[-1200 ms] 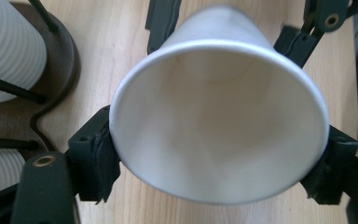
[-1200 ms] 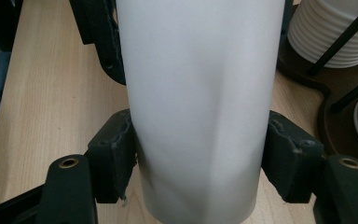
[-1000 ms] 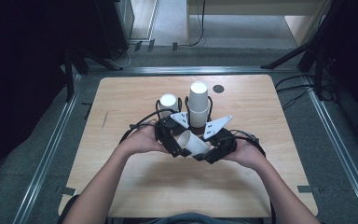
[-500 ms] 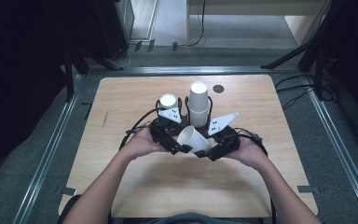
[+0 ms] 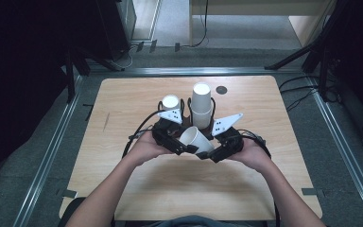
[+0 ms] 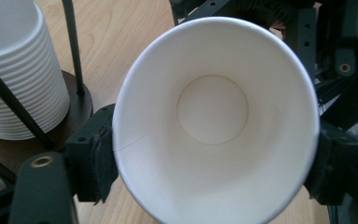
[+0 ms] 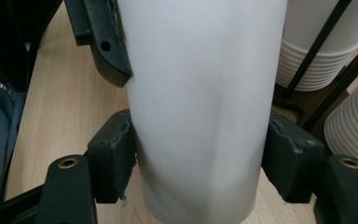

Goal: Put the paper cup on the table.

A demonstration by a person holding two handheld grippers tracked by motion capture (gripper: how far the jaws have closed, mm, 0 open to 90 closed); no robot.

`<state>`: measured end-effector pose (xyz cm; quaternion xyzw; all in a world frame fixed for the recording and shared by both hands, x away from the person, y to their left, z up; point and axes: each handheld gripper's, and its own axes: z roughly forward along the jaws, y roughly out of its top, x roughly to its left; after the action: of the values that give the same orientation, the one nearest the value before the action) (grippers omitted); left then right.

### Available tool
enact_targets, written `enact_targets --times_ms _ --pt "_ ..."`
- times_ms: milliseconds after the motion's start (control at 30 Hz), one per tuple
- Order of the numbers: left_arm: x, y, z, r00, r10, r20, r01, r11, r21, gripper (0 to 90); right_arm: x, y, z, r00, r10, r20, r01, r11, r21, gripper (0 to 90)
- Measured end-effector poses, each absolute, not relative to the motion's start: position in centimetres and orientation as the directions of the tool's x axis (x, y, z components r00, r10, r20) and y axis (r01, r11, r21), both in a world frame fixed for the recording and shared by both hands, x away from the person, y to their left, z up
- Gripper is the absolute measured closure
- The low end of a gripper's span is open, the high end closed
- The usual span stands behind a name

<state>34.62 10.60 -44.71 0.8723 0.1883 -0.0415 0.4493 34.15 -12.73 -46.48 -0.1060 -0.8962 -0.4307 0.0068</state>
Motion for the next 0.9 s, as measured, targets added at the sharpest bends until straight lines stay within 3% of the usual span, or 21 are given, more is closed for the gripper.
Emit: enact_targets --times_ms 267,400,900 --pt "34.7 10.7 -44.4 0.928 0.276 -0.249 0.365 -0.551 0.75 24.6 34.1 -12.8 -46.6 -0.977 0.176 0.118 0.202 0.61 0.766 31.7" --pt "34.7 10.9 -44.0 0.931 0.277 -0.239 0.358 -0.559 0.747 24.7 34.1 -12.6 -46.7 -0.974 0.182 0.136 0.221 0.611 0.761 24.7" --pt "35.4 10.8 -41.9 0.972 0.198 -0.125 0.23 -0.697 0.679 24.6 34.2 -12.4 -47.0 -0.97 0.203 0.137 0.235 0.622 0.747 21.5"
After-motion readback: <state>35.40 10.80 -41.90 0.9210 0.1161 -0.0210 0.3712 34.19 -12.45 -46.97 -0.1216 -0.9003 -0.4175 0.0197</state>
